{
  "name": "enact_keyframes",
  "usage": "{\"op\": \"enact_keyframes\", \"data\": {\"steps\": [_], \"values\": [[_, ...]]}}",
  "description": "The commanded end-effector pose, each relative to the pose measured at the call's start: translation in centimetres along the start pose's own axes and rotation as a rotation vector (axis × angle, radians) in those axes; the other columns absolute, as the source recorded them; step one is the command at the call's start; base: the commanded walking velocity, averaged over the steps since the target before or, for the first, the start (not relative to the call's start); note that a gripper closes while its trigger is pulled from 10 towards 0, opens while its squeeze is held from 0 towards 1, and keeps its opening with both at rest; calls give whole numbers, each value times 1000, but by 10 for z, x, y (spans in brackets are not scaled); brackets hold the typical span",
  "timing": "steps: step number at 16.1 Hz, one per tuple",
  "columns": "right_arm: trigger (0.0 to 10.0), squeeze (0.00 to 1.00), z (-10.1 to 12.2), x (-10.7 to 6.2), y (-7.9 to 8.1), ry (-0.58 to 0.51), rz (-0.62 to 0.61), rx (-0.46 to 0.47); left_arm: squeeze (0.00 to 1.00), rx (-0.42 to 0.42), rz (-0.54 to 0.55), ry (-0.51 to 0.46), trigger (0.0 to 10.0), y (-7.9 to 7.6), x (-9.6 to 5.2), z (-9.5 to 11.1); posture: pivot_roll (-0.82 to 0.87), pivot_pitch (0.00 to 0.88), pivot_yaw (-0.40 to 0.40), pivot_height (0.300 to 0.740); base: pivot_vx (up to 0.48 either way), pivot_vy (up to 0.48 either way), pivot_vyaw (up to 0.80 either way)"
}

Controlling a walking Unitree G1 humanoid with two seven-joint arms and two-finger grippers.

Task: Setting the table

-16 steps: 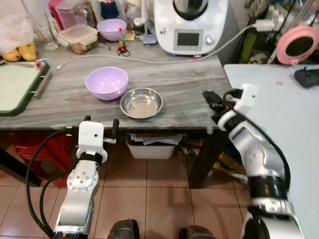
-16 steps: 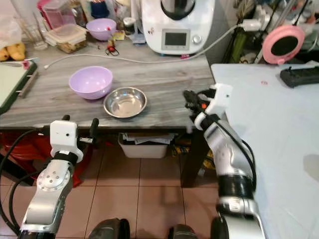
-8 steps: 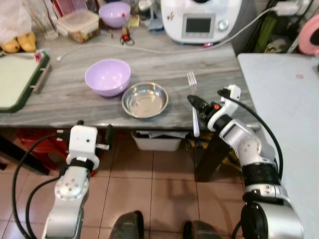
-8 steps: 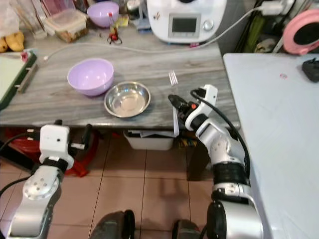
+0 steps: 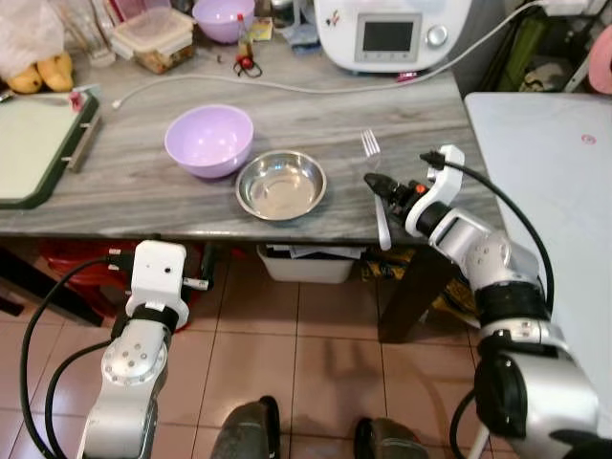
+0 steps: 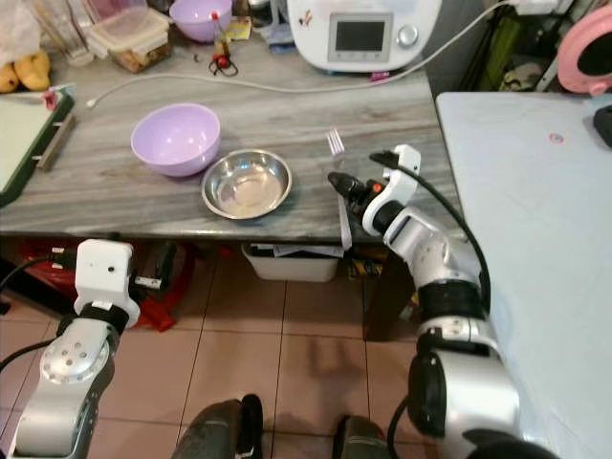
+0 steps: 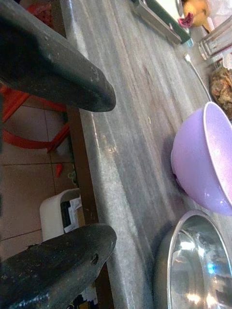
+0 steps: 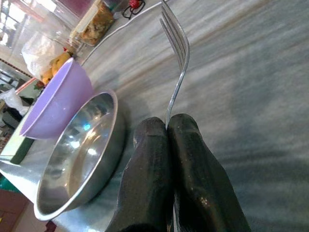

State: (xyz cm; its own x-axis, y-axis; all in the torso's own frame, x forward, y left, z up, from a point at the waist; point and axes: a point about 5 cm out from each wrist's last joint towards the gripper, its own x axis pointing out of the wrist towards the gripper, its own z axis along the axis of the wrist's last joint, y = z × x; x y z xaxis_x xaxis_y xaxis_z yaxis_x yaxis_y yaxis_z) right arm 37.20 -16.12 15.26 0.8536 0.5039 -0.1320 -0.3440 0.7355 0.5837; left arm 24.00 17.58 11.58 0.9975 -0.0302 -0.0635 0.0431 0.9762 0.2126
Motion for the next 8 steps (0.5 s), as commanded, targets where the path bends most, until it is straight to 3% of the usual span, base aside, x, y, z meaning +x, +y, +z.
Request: {"op": "enact_keyframes", "data": {"steps": [1, 6, 7, 8], "values": [[10000, 0, -16, -1, -11, 80, -63, 38, 0, 13, -5, -2, 10000, 1, -1, 3, 130, 194, 84, 740, 0, 0, 0], [10000, 0, -12, 4, -12, 174, -109, -70, 0, 3, -13, 9, 10000, -1, 0, 2, 121, 188, 78, 740, 0, 0, 0], [10000, 204, -12, 4, -14, 176, -119, -72, 0, 3, -15, 9, 10000, -2, 1, 2, 118, 186, 77, 740, 0, 0, 0], [10000, 510, -11, 3, -16, 183, -135, -91, 0, 2, -17, 10, 10000, -2, 1, 2, 117, 186, 77, 740, 0, 0, 0]]}}
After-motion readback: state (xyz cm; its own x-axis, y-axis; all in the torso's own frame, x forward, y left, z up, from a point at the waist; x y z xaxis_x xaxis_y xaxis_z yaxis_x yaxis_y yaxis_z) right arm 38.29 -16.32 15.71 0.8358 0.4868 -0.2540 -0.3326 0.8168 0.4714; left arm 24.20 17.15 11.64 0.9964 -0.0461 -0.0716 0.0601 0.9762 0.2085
